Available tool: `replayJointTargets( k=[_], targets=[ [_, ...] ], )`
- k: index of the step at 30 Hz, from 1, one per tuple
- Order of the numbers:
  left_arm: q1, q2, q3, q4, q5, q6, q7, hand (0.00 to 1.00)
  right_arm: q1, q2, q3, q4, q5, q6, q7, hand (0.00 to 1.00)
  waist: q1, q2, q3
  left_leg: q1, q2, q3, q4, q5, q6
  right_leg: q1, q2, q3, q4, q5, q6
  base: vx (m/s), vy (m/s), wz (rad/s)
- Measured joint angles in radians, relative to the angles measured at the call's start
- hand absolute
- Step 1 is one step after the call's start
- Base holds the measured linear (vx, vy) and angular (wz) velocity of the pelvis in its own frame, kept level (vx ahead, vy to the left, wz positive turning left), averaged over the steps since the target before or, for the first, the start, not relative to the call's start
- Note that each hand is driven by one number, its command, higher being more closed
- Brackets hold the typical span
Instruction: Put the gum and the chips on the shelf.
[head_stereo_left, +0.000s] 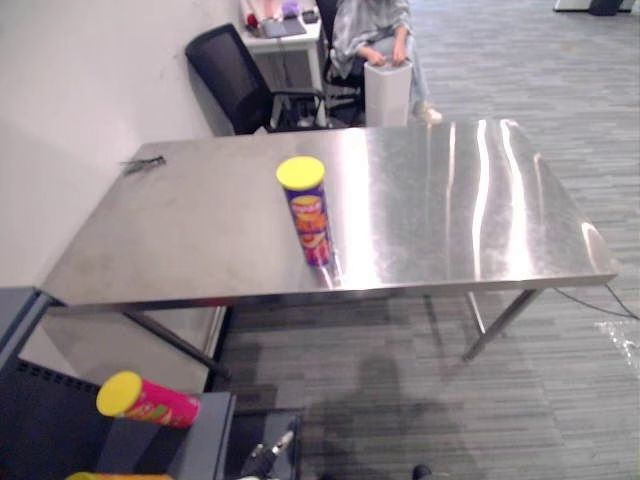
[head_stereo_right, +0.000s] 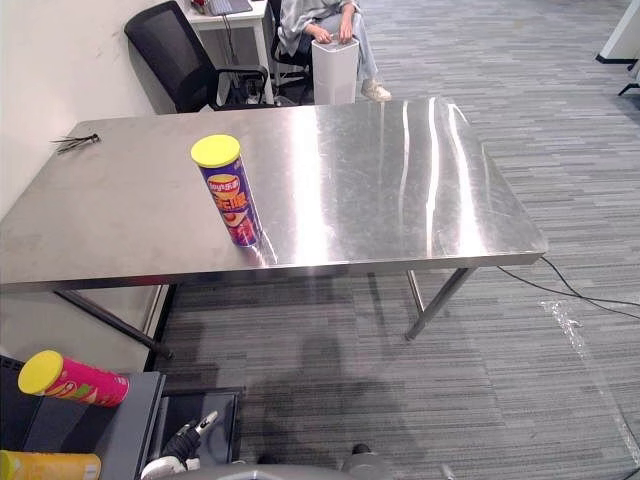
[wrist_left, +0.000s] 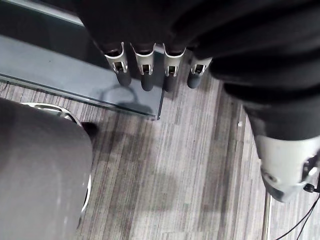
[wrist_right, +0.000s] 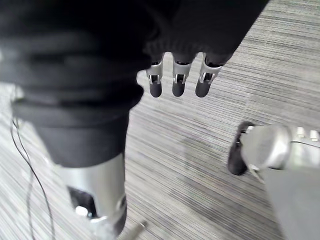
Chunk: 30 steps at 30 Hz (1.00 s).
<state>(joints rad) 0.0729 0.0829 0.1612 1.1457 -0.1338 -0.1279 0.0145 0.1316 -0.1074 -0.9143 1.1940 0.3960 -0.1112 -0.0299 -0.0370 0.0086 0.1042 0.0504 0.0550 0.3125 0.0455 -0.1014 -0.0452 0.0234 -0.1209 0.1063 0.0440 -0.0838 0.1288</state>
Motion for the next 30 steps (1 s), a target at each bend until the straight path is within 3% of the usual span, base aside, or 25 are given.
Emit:
replayJointTargets(
  k=[4,6,10,13,15,17,19,22,27,30],
  targets=[
    [0.012,0.000,0.005,-0.004,0.001,0.000,-0.001,0.00,-0.020,-0.110,-0.273,0.000,0.031,-0.001,-0.035,0.00,0.001,0.005,-0.022,0.007,-0.017,-0.003,-0.046,0.017,0.003,-0.004,-0.005,-0.007,-0.015,0.004,0.003,-0.03,0.008,0.05],
    [0.029,-0.001,0.026,-0.004,0.001,0.001,-0.002,0.00,-0.068,-0.186,-0.394,-0.010,0.091,-0.006,-0.076,0.00,-0.020,0.002,-0.026,0.007,-0.028,-0.010,-0.074,0.032,0.005,-0.010,-0.010,-0.012,-0.026,0.009,0.008,-0.02,0.015,0.08],
    [0.038,0.002,0.042,-0.005,0.000,0.002,0.000,0.00,-0.121,-0.216,-0.402,-0.216,0.127,-0.028,-0.168,0.00,-0.023,-0.014,-0.043,0.007,-0.031,-0.007,-0.087,0.043,0.015,-0.017,-0.008,-0.005,-0.025,0.016,0.008,0.01,-0.004,-0.04],
    [0.048,-0.003,0.043,-0.014,0.001,0.002,0.004,0.00,-0.143,-0.215,-0.260,-0.615,0.107,-0.056,-0.272,0.00,-0.041,-0.015,-0.048,0.009,-0.030,0.005,-0.089,0.042,0.014,-0.023,-0.009,0.006,-0.026,0.018,0.011,0.00,-0.005,-0.11],
    [0.050,-0.004,0.045,-0.017,0.001,0.003,0.007,0.00,-0.151,-0.214,-0.178,-0.875,-0.010,-0.091,-0.331,0.00,-0.041,-0.020,-0.057,0.007,-0.029,0.011,-0.095,0.043,0.014,-0.032,-0.007,0.012,-0.026,0.018,0.011,-0.01,-0.018,-0.07],
    [0.054,-0.004,0.043,-0.030,0.002,0.006,0.008,0.00,-0.185,-0.213,-0.160,-0.975,-0.069,-0.137,-0.371,0.00,-0.040,-0.030,-0.068,0.006,-0.025,0.009,-0.097,0.045,0.012,-0.033,-0.006,0.011,-0.026,0.018,0.011,0.00,-0.018,0.01],
    [0.054,-0.003,0.041,-0.038,0.026,0.006,0.007,0.00,-0.215,-0.195,-0.082,-1.076,-0.095,-0.153,-0.401,0.00,-0.040,-0.042,-0.079,0.005,-0.025,0.007,-0.101,0.046,0.012,-0.034,-0.006,0.009,-0.026,0.018,0.011,0.00,-0.015,0.01],
    [0.055,-0.006,0.031,-0.040,0.046,0.008,-0.002,0.00,-0.218,-0.187,0.038,-1.201,-0.202,-0.152,-0.363,0.00,-0.036,-0.042,-0.093,0.005,-0.032,0.002,-0.113,0.049,0.016,-0.036,-0.009,0.004,-0.029,0.019,0.012,0.00,-0.009,0.04],
    [0.054,-0.005,0.013,-0.050,0.070,0.007,-0.020,0.00,-0.219,-0.189,0.310,-1.357,-0.203,-0.159,-0.236,0.00,-0.031,-0.041,-0.094,-0.003,-0.036,-0.023,-0.111,0.052,0.020,-0.031,-0.020,-0.025,-0.029,0.019,0.013,-0.01,-0.010,0.14],
    [0.053,-0.004,-0.009,-0.072,0.071,0.006,-0.024,0.00,-0.224,-0.189,0.459,-1.367,-0.198,-0.158,-0.135,0.00,-0.001,-0.042,-0.095,-0.010,-0.038,-0.039,-0.111,0.058,0.025,-0.030,-0.022,-0.043,-0.029,0.021,0.015,-0.02,-0.033,0.17]
  ],
)
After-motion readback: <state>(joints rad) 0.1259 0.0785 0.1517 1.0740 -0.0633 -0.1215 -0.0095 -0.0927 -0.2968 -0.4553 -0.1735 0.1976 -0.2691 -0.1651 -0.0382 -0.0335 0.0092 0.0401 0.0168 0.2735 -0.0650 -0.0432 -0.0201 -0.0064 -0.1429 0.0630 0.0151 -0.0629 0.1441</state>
